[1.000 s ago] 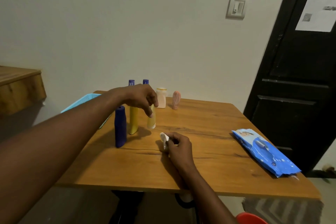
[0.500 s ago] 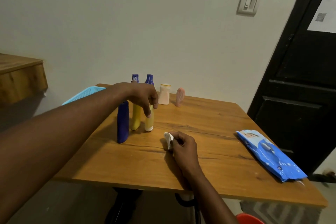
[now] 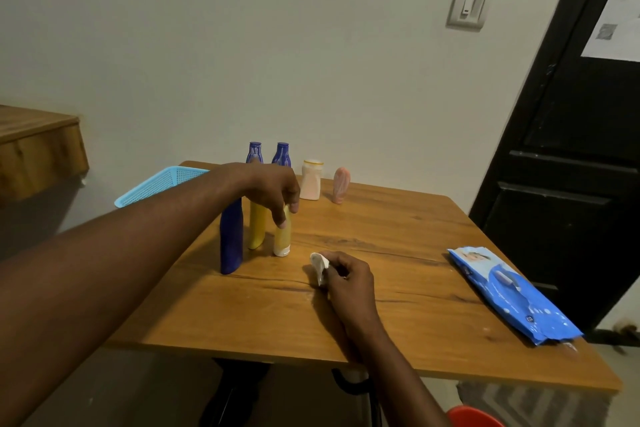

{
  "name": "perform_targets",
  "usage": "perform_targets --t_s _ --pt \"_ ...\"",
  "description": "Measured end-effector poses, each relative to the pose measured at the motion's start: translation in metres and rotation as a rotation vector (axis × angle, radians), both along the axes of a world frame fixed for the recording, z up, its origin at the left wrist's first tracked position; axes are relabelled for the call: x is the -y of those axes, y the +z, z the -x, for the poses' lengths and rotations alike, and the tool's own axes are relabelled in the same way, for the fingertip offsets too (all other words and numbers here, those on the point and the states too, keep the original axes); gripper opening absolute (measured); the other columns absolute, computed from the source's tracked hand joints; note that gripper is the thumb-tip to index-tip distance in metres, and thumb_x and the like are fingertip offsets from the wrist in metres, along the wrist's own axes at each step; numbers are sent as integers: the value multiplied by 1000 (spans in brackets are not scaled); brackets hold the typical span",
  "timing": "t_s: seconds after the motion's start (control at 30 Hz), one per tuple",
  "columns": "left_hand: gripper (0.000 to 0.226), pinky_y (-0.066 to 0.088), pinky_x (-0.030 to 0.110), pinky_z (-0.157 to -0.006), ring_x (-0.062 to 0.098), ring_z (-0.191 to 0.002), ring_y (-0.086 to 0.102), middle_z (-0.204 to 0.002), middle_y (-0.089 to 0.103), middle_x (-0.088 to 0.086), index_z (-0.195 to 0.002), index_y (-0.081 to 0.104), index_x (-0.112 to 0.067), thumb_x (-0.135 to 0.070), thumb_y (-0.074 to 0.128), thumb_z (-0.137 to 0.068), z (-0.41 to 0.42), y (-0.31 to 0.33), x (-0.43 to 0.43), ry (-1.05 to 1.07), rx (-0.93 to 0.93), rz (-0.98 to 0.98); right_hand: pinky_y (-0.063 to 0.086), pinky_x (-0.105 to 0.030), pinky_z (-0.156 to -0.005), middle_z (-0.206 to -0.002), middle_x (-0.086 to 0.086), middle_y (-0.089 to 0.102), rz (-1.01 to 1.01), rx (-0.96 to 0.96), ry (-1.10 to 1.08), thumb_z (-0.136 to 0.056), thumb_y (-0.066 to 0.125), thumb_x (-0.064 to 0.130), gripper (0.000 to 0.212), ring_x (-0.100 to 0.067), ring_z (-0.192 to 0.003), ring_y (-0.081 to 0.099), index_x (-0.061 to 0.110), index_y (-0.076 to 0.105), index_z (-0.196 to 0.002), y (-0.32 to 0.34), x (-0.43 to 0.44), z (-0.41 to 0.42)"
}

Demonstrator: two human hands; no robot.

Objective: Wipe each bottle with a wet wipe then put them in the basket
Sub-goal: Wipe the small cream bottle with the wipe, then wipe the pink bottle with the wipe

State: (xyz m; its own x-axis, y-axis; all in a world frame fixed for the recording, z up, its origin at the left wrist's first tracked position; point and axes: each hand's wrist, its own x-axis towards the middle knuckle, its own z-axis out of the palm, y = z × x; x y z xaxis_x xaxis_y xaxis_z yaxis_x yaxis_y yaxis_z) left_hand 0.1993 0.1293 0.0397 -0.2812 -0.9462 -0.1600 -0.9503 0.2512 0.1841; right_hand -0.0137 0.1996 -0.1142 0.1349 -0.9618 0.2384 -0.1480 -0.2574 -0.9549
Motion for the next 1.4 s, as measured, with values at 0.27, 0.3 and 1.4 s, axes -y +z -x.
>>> perform_targets --t_s 0.27,0.3,1.4 --pt "40 48 29 -94 13 -122 55 -128 62 -4 -117 70 -22 -26 84 -79 -1 0 -4 25 -57 42 58 -28 -82 -95 12 77 12 3 -1 -100 58 9 27 -4 -92 69 25 80 -103 -1 0 1" --pt "42 49 30 -95 13 -122 55 -129 62 -5 -118 70 -23 -28 84 -79 -1 1 -4 24 -70 58 57 -26 -82 -95 12 77 12 8 0 -100 57 9 28 -3 -92 69 25 80 -103 -1 -1 1" --pt "37 56 40 -90 22 -107 63 -127 64 3 -130 63 -18 -11 67 -93 87 -24 212 168 156 361 55 -35 -72 -87 0 78 -128 238 -78 -91 67 5 22 -21 -86 71 21 82 -89 -5 173 38"
